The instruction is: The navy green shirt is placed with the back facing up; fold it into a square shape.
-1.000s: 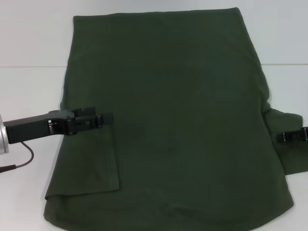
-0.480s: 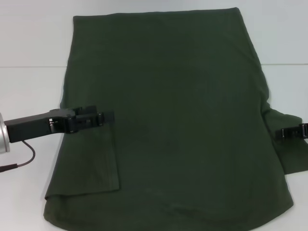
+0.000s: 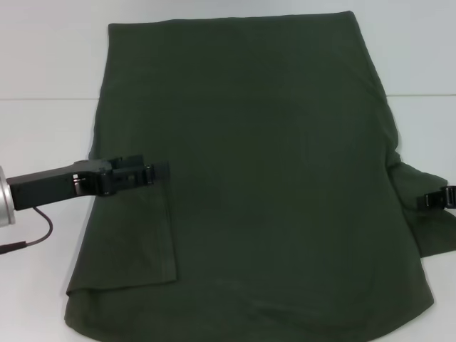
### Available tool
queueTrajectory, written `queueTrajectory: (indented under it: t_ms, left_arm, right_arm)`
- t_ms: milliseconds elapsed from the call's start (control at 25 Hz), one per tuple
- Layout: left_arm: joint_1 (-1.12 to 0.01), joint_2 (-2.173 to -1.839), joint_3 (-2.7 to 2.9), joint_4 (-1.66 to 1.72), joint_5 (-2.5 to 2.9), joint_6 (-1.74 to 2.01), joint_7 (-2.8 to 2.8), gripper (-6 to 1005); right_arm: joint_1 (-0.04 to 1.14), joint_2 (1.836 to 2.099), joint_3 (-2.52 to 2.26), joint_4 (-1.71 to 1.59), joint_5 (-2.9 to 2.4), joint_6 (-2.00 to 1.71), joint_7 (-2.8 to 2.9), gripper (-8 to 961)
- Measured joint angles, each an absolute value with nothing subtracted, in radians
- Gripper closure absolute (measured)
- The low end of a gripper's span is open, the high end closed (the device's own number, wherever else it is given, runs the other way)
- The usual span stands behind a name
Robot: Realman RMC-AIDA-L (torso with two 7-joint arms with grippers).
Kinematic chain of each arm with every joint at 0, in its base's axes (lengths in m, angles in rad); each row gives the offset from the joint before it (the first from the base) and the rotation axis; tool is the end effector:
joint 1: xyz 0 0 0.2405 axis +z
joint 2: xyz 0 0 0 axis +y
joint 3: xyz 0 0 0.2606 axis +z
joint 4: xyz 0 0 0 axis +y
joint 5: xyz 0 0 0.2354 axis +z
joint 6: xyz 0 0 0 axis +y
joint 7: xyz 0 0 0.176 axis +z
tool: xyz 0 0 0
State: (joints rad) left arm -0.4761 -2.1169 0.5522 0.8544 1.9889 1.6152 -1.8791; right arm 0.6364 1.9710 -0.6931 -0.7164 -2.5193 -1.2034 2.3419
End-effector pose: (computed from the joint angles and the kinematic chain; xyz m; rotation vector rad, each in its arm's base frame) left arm -0.2698 0.3667 0.0183 -2.4540 -1.1815 -0.8953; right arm 0.3486 0.4250 0.0284 -2.1009 1.5379 0.0756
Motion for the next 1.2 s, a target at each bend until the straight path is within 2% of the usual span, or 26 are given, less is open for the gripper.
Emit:
queueTrajectory:
  t_ms: [80,280,400,600,760,1200]
  left_arm:
    - [-0.475,-2.117,0.552,0.854,1.984,1.615,-1.879,80]
    - [-0.474,-2.117,0.548,0.853,1.982,1.617,-1.879,85]
    - [-0.473,-2.117,0.535,0.853,1.982,1.621,-1.879,88]
    - [-0.469,-2.117,0.513,0.853,1.982,1.627,-1.879,92]
    - [-0.462,-2.116,0.505,0.853,1.981,1.633,-1.879,96]
    - [-0.450,-2.112,0.461,0.853,1.972,1.666,-1.879,105]
  right_arm:
    - [0.634,1.970,-0.695,-0.719,-2.520,-1.203,2.353,411]
    - [0.630,1.966,-0.694,-0.726,-2.522,-1.202,2.362,665]
    - [0.628,1.965,-0.695,-0.726,-2.529,-1.193,2.365,870]
    - [0.627,1.971,-0.694,-0.728,-2.599,-1.125,2.408,930]
    - [0.622,1.973,-0.690,-0.731,-2.635,-1.086,2.434,929]
    - [0.591,1.955,-0.639,-0.846,-2.633,-1.142,2.465,922]
